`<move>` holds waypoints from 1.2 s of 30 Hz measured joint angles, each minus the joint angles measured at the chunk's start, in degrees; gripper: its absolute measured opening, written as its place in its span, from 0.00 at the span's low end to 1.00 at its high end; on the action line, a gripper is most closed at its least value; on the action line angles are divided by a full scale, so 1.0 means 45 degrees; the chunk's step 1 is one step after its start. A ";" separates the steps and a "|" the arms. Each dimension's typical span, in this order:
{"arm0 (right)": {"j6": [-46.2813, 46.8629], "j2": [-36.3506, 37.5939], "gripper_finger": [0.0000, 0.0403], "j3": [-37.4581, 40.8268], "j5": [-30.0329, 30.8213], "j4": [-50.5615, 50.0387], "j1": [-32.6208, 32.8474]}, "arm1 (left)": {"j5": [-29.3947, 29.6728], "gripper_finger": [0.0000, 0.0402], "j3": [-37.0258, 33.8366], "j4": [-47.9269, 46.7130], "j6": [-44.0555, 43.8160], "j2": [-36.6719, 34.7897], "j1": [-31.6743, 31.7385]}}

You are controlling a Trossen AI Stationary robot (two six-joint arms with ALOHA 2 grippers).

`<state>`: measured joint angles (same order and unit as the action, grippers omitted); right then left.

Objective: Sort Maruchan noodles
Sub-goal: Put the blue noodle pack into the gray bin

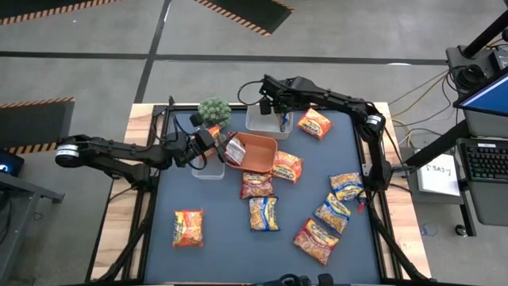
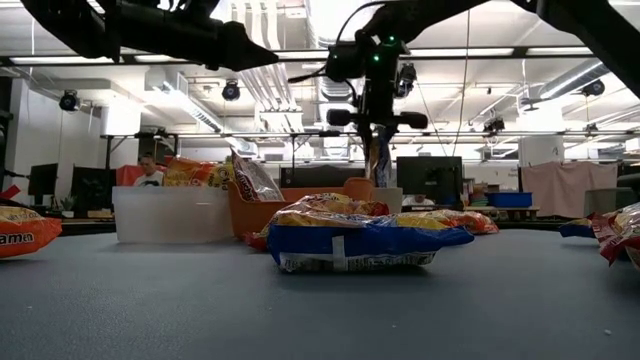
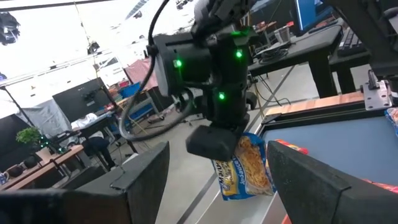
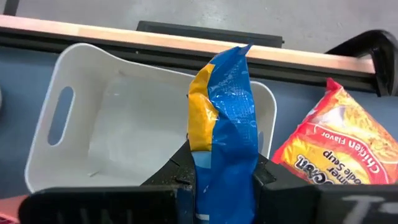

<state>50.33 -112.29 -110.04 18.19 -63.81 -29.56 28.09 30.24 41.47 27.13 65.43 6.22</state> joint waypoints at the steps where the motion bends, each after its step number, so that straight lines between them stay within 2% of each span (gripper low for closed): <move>1: 0.0028 0.0000 0.12 0.0148 0.0000 0.0049 0.0000 | -0.0002 0.63 0.0000 0.0000 -0.0013 0.0000 0.0000; 16: -0.0097 0.0000 0.15 0.1811 0.0644 0.1425 0.0015 | 0.0001 0.63 -0.0001 0.0005 -0.0045 0.0000 0.0000; 29: -0.0327 0.0000 0.37 0.2041 0.0666 0.1467 0.0015 | 0.0006 0.63 0.0000 0.0015 -0.0043 -0.0005 0.0000; 36: -0.0419 0.0005 0.44 0.2011 0.0666 0.0738 -0.0131 | 0.0006 0.63 0.0000 0.0015 -0.0043 -0.0005 0.0000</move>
<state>48.45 -112.27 -100.99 21.19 -60.49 -30.15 28.12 30.24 41.54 26.94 65.41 6.22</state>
